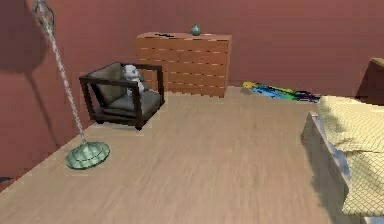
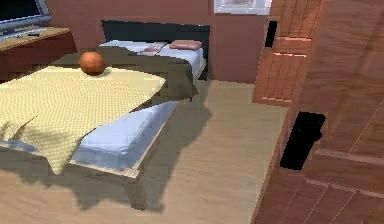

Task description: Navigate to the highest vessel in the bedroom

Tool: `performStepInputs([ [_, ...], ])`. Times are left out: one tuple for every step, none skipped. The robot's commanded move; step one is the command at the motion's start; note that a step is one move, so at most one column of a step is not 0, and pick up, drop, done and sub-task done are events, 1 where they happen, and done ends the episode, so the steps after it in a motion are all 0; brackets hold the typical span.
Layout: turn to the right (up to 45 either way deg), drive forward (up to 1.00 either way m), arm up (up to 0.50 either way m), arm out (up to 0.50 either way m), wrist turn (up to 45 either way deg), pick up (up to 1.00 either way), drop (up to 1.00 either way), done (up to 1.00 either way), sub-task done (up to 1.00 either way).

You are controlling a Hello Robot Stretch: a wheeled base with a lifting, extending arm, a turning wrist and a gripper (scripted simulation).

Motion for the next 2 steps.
performStepInputs([
  [12.0, 0.00, 0.00, 0.00, 0.0, 0.00, 0.00, 0.00, 0.00],
  [0.0, 1.00, 0.00, 0.00, 0.0, 0.00, 0.00, 0.00, 0.00],
])
